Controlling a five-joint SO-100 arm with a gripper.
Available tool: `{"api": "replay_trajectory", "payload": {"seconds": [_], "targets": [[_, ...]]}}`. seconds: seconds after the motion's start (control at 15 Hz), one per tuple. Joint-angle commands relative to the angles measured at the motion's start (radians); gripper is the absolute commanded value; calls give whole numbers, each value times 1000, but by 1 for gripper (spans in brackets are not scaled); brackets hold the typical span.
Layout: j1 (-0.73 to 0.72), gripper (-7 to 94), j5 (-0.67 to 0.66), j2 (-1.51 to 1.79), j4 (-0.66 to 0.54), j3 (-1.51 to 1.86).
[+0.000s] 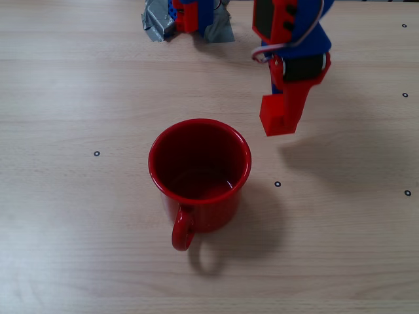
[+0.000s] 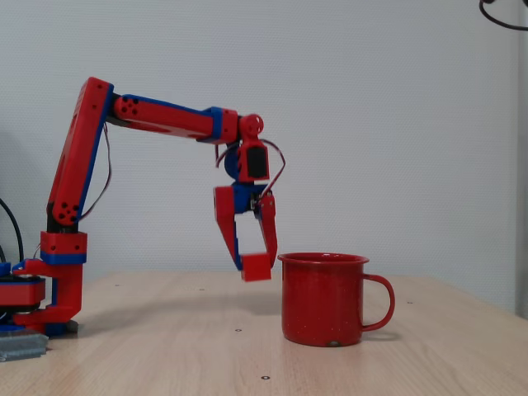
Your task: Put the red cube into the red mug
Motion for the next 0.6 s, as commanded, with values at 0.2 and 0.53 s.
{"api": "replay_trajectory", "payload": {"seconds": [0.2, 0.53], "targets": [[77, 0, -31, 138, 235, -377], [242, 0, -127, 229, 307, -430]]}}
